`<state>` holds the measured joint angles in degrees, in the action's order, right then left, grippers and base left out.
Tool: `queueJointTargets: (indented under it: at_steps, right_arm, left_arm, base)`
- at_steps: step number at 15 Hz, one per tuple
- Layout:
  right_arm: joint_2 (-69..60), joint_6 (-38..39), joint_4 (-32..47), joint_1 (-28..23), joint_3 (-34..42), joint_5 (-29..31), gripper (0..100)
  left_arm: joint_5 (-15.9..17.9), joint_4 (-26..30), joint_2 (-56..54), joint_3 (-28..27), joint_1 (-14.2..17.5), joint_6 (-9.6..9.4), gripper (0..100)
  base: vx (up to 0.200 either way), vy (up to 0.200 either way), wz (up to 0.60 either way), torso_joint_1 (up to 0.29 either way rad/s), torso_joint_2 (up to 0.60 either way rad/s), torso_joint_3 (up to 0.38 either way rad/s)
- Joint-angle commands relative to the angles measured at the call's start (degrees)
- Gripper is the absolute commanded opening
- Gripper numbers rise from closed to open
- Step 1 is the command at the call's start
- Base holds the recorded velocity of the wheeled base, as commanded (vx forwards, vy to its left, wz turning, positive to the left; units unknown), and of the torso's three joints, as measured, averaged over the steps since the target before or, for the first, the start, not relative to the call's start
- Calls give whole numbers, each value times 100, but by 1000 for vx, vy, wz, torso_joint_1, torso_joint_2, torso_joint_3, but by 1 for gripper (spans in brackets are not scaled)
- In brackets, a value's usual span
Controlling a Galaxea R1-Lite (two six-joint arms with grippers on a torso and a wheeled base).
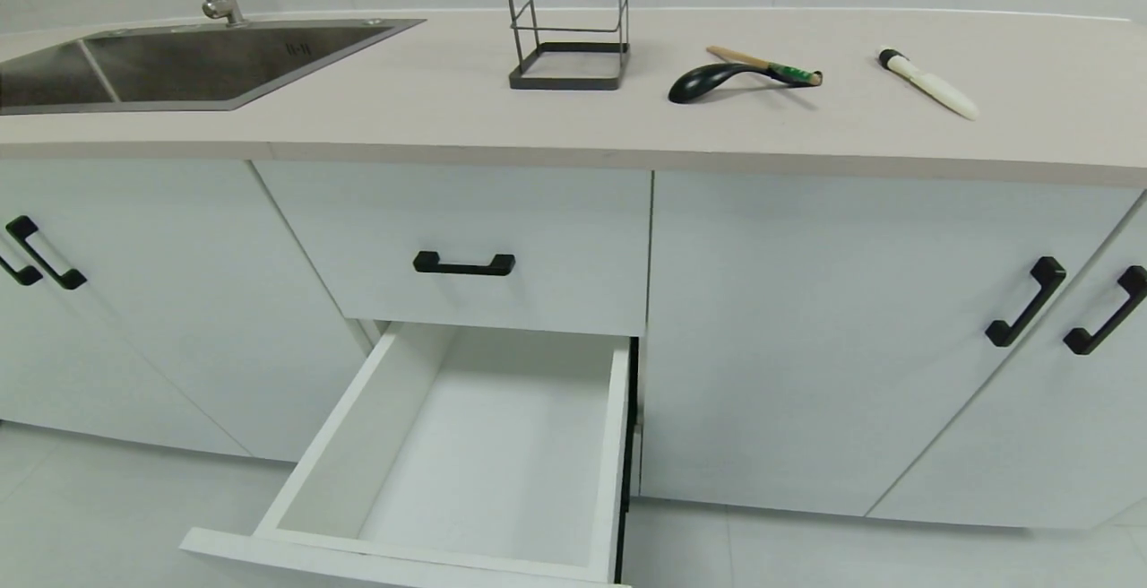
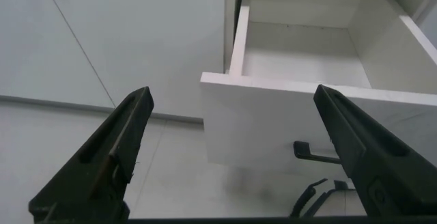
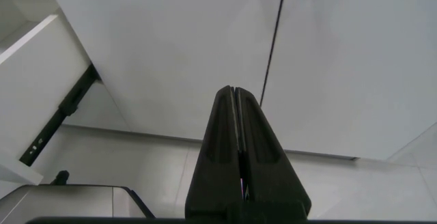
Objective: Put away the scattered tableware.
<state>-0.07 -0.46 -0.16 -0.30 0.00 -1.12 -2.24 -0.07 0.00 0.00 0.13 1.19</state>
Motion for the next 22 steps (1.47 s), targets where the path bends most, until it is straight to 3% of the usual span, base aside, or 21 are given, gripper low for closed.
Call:
queueJointTargets:
  at_steps: [1, 4, 11, 16, 22]
  right_arm:
    - [7, -6, -2, 4, 0, -2, 0]
    - [7, -15, -2, 4, 0, -11, 0]
    - [16, -24, -2, 4, 0, -11, 0]
    - [7, 2, -2, 4, 0, 7, 0]
    - [7, 2, -2, 4, 0, 7, 0]
  left_arm:
    - [-4, -1, 0, 0, 4, -5, 100]
    - [-4, -1, 0, 0, 4, 4, 100]
    - [-4, -1, 0, 0, 4, 4, 100]
    - [-4, -19, 0, 0, 4, 83, 100]
    - [-4, -19, 0, 0, 4, 83, 100]
  base:
    - [0, 0, 0, 0, 0, 0]
    - [0, 0, 0, 0, 0, 0]
    - [0, 0, 600, 3, 4, 2]
    - [0, 0, 0, 0, 0, 0]
    - [200, 0, 0, 4, 3, 2]
